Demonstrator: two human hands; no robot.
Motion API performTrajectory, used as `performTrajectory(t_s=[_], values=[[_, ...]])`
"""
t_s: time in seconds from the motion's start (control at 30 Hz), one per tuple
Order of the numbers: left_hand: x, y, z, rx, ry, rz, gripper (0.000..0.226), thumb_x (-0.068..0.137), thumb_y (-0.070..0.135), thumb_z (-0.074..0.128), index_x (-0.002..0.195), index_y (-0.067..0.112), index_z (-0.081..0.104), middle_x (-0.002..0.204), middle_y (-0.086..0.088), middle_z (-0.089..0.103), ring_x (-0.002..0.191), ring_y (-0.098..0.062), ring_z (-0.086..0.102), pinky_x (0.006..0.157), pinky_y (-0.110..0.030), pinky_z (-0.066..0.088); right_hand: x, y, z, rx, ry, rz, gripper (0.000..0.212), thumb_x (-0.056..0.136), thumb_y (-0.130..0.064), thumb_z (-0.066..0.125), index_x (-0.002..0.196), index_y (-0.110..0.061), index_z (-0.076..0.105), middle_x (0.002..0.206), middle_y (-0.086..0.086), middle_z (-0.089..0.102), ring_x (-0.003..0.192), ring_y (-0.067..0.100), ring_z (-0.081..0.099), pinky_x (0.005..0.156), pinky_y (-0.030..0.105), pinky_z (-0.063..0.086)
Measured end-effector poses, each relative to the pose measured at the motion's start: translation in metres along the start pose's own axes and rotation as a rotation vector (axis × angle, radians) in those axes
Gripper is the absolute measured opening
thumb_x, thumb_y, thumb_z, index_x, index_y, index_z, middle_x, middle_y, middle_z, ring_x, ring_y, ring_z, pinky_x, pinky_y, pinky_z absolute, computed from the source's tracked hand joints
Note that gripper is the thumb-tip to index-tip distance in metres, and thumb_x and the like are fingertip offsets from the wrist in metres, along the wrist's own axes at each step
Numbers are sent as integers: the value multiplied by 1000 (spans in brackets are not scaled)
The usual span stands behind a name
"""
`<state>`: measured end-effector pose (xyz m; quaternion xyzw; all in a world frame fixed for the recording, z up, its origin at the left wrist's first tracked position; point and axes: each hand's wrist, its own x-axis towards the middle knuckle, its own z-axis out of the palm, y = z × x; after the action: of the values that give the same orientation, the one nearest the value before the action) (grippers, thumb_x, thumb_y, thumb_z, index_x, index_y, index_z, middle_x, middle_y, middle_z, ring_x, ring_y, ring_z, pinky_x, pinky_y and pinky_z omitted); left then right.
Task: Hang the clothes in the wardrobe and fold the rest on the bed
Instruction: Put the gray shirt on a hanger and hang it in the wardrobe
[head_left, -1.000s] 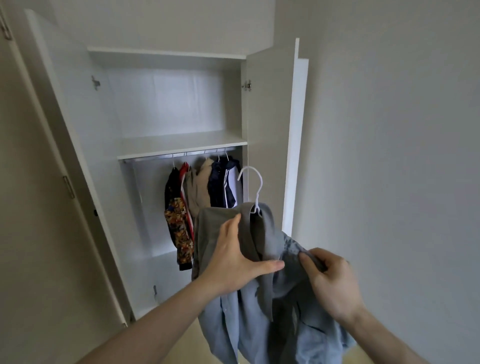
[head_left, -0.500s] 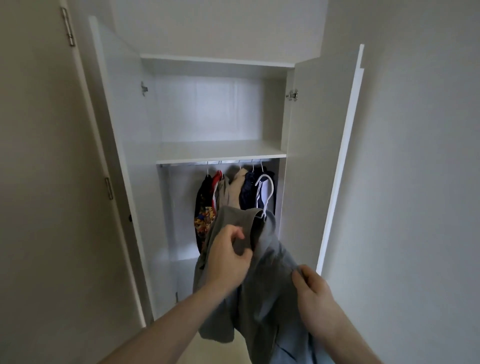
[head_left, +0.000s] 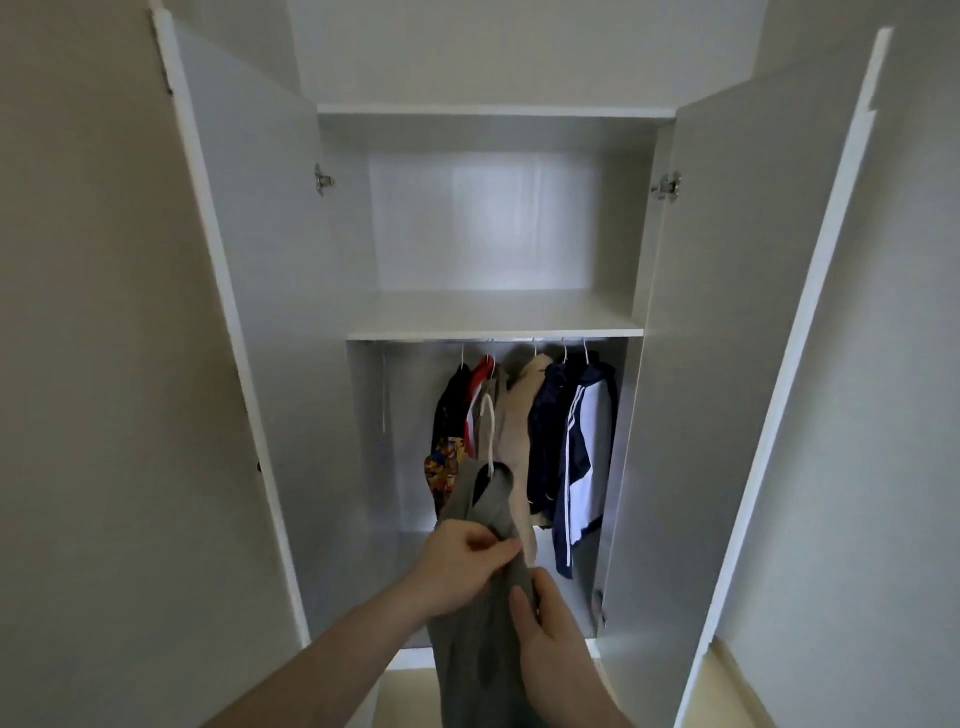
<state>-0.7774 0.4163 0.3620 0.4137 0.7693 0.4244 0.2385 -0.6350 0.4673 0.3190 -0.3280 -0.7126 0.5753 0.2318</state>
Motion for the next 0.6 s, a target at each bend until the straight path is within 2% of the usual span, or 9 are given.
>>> performTrajectory(t_s=[0.1, 0.17, 0.23, 0.33, 0.4, 0.47, 0.53, 0.6], values=[[27, -2, -1, 0, 36, -52, 29, 92, 39, 72, 71, 19, 74, 68, 1, 70, 67, -9, 66, 72, -29, 53, 32, 4, -16, 16, -192, -23, 25, 108, -27, 52, 130, -39, 50, 116, -20, 65, 102, -9, 64, 84, 8, 50], [42, -6, -2, -3, 101, -100, 30, 90, 35, 72, 68, 14, 70, 65, -2, 65, 66, -14, 63, 70, -31, 50, 53, 6, -27, -20, -330, -52, 28, 104, -30, 59, 129, -40, 53, 119, -16, 68, 107, -2, 66, 95, 19, 54], [53, -12, -4, -55, 185, -146, 31, 93, 28, 68, 64, 18, 64, 61, 3, 60, 63, -13, 59, 65, -28, 47, 70, 6, -33, -74, -436, -101, 34, 94, -40, 67, 126, -45, 58, 115, -14, 71, 107, 3, 67, 97, 25, 56], [66, -25, -11, -85, 295, -202, 31, 101, 25, 57, 73, 14, 51, 64, -7, 51, 59, -18, 54, 57, -30, 46, 92, 6, -36, -108, -551, -98, 41, 83, -54, 73, 122, -52, 60, 117, -25, 70, 111, -3, 66, 95, 19, 54], [74, -38, -20, -18, 378, -219, 28, 105, 25, 52, 81, 10, 53, 65, -9, 50, 56, -14, 50, 52, -22, 44, 110, 8, -37, -158, -572, -93, 38, 86, -56, 72, 121, -54, 59, 118, -30, 68, 111, -10, 63, 93, 13, 52], [83, -48, -31, 71, 443, -230, 26, 106, 24, 49, 90, 6, 59, 75, -15, 57, 62, -14, 50, 57, -21, 43, 132, 13, -40, -198, -551, -94, 32, 90, -53, 71, 120, -52, 60, 117, -24, 67, 108, -6, 64, 90, 16, 54], [93, -57, -42, 123, 466, -225, 24, 106, 23, 48, 87, 13, 58, 76, -11, 58, 65, -13, 52, 59, -22, 41, 153, 15, -42, -219, -520, -79, 27, 95, -44, 70, 121, -43, 63, 119, -20, 66, 105, -3, 65, 90, 18, 55], [105, -66, -52, 156, 467, -218, 24, 106, 23, 47, 84, 18, 56, 70, -4, 54, 61, -11, 50, 58, -21, 40, 174, 17, -42, -218, -491, -89, 17, 99, -33, 69, 115, -38, 65, 114, -20, 67, 97, -11, 64, 82, 8, 51]])
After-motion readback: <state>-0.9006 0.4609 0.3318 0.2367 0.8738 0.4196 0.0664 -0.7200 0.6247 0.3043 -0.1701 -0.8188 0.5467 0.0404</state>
